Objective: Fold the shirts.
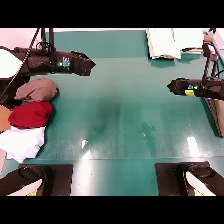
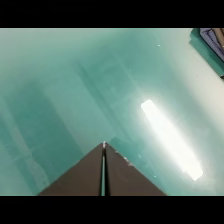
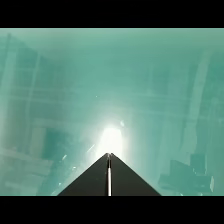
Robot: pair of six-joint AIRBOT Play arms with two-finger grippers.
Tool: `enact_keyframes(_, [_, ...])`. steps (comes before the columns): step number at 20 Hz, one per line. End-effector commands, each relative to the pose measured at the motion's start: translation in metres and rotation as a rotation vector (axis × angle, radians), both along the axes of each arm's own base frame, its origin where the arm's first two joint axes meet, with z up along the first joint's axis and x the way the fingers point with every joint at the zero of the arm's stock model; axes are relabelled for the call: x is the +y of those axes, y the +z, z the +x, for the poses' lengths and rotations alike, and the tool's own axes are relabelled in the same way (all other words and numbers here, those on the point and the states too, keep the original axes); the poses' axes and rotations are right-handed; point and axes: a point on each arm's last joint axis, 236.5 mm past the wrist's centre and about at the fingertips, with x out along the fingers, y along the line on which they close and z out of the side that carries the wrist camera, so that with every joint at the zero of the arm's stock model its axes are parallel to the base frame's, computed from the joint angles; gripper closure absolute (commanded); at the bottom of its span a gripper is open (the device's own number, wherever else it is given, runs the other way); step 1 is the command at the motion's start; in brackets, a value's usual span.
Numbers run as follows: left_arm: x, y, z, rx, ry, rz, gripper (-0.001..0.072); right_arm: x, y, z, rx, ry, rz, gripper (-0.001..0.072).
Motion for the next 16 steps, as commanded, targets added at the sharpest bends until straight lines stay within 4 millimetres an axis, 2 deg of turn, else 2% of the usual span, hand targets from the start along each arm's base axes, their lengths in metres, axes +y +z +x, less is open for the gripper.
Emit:
enact_keyframes(1, [0.0,0.0,0.0,0.0,0.0,0.0,0.0685,0.001,0.001,0.0,-0.003,0.002,0.001,0.069])
enact_keyframes(12, [-0.001,0.002,0.001,-0.005,0.001,-0.009,0.0685,0.001,-0.001,-0.003,0.011,0.007,-0.001,0.069])
enact_keyframes(13, [0.002,0.008,0.008,-0.045,0.021,-0.011,0.0685,0.001,-0.001,-0.003,0.011,0.007,0.0,0.069])
enact_keyframes(14, [0.014,0.012,0.019,-0.106,0.051,0.034,0.068,0.001,-0.001,-0.003,0.011,0.007,0.0,0.069])
enact_keyframes(15, [0.037,0.01,0.033,-0.181,0.089,0.151,0.0404,0.001,-0.001,-0.003,0.011,0.007,0.0,0.069])
enact_keyframes(16, [0.067,0.008,0.049,-0.206,0.173,0.23,0.005,0.001,-0.001,-0.003,0.01,0.007,0.0,0.069])
